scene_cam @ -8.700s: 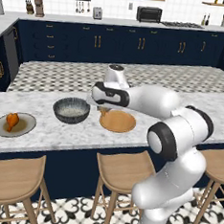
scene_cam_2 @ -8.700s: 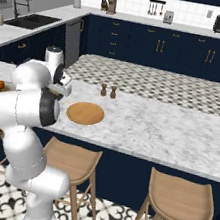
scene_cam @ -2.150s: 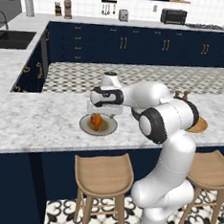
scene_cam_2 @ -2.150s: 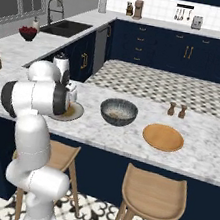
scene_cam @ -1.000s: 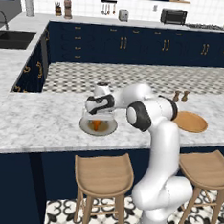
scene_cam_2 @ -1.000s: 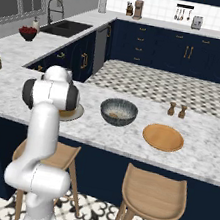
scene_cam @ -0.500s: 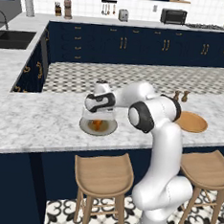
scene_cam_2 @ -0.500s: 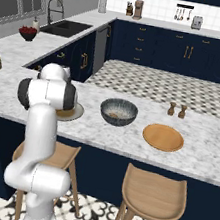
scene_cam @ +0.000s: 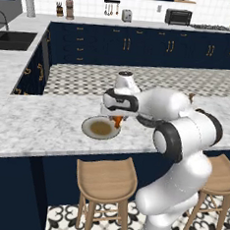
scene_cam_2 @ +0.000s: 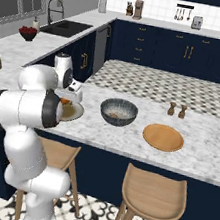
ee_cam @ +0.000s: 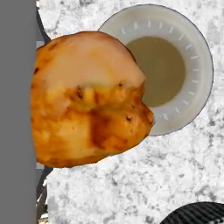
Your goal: Pick the chicken drumstick and sweet potato from their plates and place them in the bowl. Then put the bowl in the fridge.
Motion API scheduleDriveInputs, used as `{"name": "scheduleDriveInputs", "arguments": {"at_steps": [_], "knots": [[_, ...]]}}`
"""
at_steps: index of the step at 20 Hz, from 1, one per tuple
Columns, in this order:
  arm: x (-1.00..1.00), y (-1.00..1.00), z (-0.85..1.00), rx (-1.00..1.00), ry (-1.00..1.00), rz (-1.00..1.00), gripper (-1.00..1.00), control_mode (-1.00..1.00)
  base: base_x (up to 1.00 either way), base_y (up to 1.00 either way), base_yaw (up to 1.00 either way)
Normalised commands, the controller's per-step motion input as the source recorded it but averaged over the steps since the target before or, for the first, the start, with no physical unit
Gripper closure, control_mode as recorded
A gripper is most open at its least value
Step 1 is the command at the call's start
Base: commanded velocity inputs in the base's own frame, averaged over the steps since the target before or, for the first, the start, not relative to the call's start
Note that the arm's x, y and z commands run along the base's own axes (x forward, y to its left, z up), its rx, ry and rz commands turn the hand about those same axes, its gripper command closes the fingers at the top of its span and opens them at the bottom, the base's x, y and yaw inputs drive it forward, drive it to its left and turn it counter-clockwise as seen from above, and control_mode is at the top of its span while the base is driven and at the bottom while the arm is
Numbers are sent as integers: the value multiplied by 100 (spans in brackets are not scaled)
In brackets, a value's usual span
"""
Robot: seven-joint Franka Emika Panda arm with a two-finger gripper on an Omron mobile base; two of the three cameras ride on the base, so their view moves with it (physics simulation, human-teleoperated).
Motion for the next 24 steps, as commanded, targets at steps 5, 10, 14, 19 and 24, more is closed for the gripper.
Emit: {"name": "scheduleDriveInputs", "arguments": {"at_steps": [5,10,14,19,24], "knots": [[-17,-89,86,0,-3,-2,100,-100,0,0,0],[11,-96,51,0,9,-2,100,-100,0,0,0],[47,-91,1,4,16,0,100,-100,0,0,0],[67,-74,-14,2,5,1,100,-100,0,0,0],[80,-42,-29,1,7,5,100,-100,0,0,0]]}}
